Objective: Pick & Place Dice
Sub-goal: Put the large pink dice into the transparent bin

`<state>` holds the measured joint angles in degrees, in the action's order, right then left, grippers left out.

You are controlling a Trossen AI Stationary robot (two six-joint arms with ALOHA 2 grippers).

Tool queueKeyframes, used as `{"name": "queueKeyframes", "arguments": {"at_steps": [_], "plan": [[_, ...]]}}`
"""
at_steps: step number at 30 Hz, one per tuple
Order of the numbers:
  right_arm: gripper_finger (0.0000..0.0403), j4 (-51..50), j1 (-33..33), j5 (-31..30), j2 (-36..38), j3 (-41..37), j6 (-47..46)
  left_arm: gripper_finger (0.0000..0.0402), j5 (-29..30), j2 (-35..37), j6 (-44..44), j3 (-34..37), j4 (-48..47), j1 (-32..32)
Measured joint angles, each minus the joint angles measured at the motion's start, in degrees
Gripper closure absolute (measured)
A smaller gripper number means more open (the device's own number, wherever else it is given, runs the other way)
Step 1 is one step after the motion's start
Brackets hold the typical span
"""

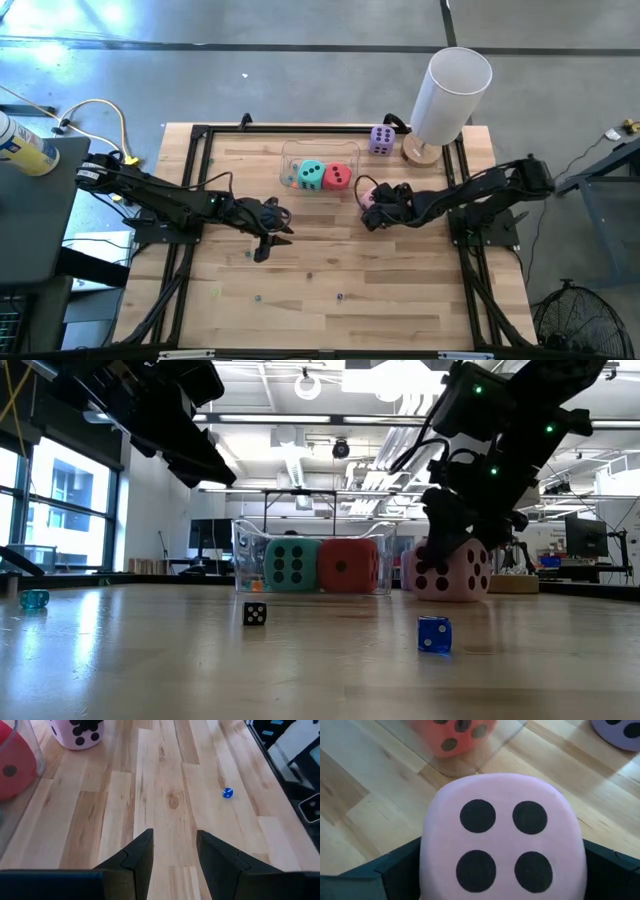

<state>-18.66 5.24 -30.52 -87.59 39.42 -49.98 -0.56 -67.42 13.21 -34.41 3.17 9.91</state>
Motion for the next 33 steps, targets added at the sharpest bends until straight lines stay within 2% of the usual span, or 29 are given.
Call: {"name": "queueKeyframes", "arguments": {"at_steps": [7, 15, 19, 25, 33], "plan": [[0.0007, 1.10, 2.10, -0.04, -0.14, 0.00, -1.13, 0.0256, 0.02, 0.00, -0.03, 0.00, 2.94, 0.00], [0.0007, 1.60, 3.60, -1.78, -0.21, -0.11, -0.68, 0.0256, 0.25, 0.00, -5.01, 0.00, 3.34, 0.02], [0.0007, 2.88, 3.69, -1.62, -0.22, -0.20, 0.60, 0.0256, 0.26, 0.00, -3.00, 0.00, 3.51, 0.01], [0.0007, 5.21, 3.73, 2.49, 0.98, -0.20, 3.67, 0.0256, 0.26, 0.00, -3.42, 0.00, 3.44, 0.39], [0.0007, 7.66, 5.50, 2.69, 1.55, 2.30, 11.19, 0.0256, 0.44, 0.00, -4.14, 0.00, 6.09, 0.37]]}}
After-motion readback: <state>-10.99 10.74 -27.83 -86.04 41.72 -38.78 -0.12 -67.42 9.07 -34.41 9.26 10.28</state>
